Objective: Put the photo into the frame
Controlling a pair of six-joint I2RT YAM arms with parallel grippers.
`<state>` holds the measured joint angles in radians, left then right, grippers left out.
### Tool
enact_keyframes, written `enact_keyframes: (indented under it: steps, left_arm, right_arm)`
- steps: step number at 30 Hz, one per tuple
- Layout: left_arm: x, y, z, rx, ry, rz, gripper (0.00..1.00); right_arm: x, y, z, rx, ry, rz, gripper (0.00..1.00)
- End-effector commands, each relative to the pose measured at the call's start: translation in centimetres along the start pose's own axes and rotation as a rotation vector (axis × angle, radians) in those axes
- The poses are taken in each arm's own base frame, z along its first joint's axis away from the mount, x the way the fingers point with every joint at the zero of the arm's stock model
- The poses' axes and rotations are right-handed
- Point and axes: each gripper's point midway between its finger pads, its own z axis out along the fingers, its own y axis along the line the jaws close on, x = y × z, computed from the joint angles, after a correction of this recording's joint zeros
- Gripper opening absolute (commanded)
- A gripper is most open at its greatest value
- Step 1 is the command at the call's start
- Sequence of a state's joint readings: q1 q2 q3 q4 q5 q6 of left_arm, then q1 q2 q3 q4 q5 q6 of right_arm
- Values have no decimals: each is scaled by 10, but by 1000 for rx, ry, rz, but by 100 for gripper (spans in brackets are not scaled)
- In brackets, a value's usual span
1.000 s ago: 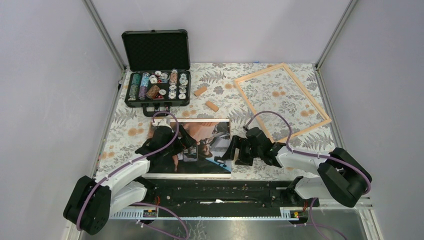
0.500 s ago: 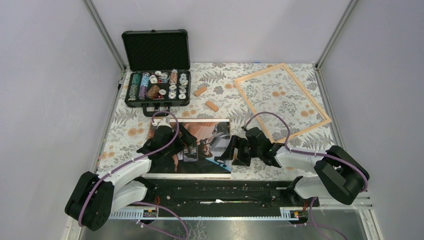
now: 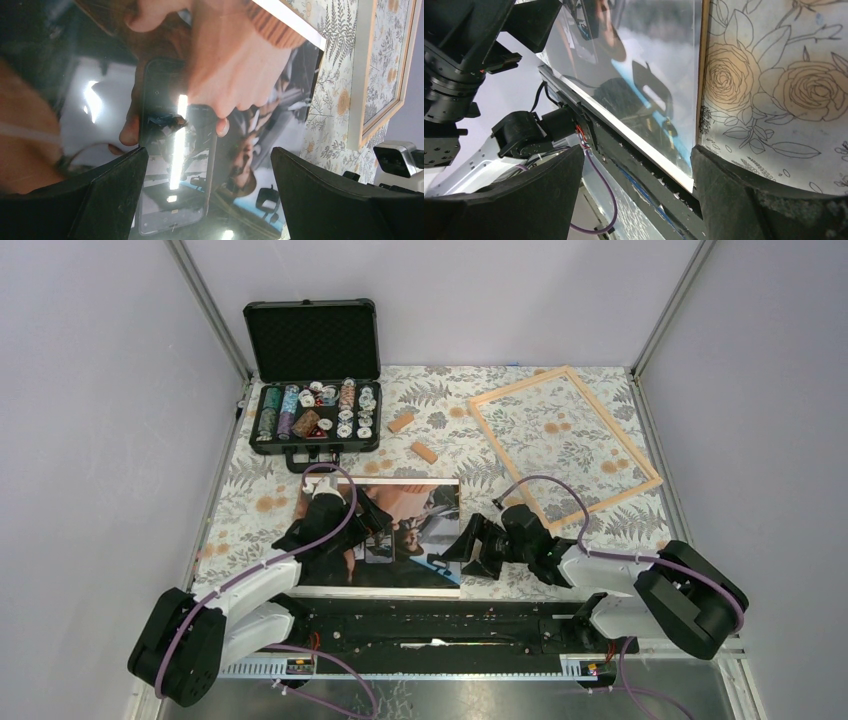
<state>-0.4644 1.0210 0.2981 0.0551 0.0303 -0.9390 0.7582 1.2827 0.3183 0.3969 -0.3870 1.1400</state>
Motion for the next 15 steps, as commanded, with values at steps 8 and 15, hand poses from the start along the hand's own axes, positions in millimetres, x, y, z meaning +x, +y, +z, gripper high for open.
enact_keyframes:
  steps: [8,15]
  left_arm:
    - [16,8,0,14,50,24,99]
    - [24,6,2,38,74,-1,99]
  right_arm:
    - [-6,-8,-4,47,-43,9,86]
    - [-5,-18,-2,90,-31,0,87]
